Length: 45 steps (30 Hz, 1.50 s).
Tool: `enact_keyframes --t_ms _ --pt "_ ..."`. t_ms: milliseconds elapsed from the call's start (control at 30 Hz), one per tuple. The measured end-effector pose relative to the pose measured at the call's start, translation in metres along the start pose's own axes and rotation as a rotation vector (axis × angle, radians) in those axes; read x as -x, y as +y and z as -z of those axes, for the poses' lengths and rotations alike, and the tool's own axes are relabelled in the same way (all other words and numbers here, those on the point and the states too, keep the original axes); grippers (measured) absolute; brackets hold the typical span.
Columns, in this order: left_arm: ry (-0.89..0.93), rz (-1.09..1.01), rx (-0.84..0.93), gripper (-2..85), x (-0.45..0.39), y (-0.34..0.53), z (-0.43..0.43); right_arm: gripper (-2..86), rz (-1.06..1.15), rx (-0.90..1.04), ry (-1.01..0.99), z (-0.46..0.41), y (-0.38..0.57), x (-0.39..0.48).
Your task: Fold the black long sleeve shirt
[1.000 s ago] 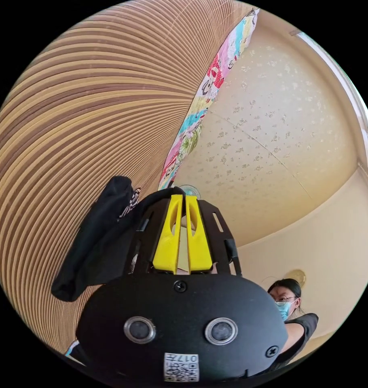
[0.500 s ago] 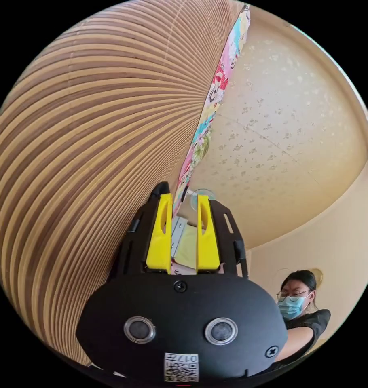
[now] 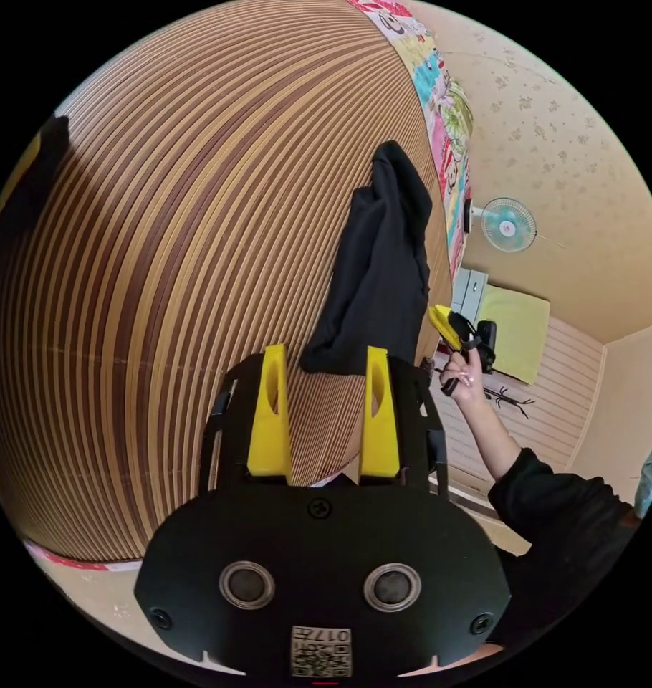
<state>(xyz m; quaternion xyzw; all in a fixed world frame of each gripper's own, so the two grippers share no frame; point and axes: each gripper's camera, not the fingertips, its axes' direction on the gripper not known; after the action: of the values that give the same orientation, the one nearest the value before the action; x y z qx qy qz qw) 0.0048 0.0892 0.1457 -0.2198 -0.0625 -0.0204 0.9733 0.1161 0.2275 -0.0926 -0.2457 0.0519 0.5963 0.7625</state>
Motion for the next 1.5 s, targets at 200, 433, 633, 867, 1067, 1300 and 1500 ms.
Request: enact_keyframes --t_ms 200,433,633,867,1067,1300,1500 --pt "-0.032 0.018 0.069 6.7 0.006 0.009 -0.045 10.1 0.118 0.140 0.102 -0.036 -0.042 0.112" --pt "0.039 -0.084 -0.052 3.5 -0.013 0.036 -0.041 17.3 0.139 0.275 0.338 -0.089 -0.073 0.219" --pt "0.033 -0.213 -0.110 2.4 -0.048 0.056 -0.039 20.4 0.201 0.406 0.713 -0.155 -0.089 0.291" --pt "0.062 -0.268 -0.120 1.3 -0.051 0.068 -0.043 12.7 0.192 0.623 1.076 -0.213 -0.095 0.293" --pt "0.039 -0.403 -0.099 2.2 -0.050 0.096 -0.013 6.7 0.135 0.476 0.721 -0.180 -0.077 0.281" --pt "0.016 -0.480 -0.114 5.3 -0.042 0.138 0.044 5.1 0.068 0.220 -0.096 -0.109 -0.040 0.192" --pt "-0.020 -0.434 -0.009 6.8 -0.029 0.116 0.015 4.7 0.168 -0.021 -0.348 -0.040 0.004 0.056"
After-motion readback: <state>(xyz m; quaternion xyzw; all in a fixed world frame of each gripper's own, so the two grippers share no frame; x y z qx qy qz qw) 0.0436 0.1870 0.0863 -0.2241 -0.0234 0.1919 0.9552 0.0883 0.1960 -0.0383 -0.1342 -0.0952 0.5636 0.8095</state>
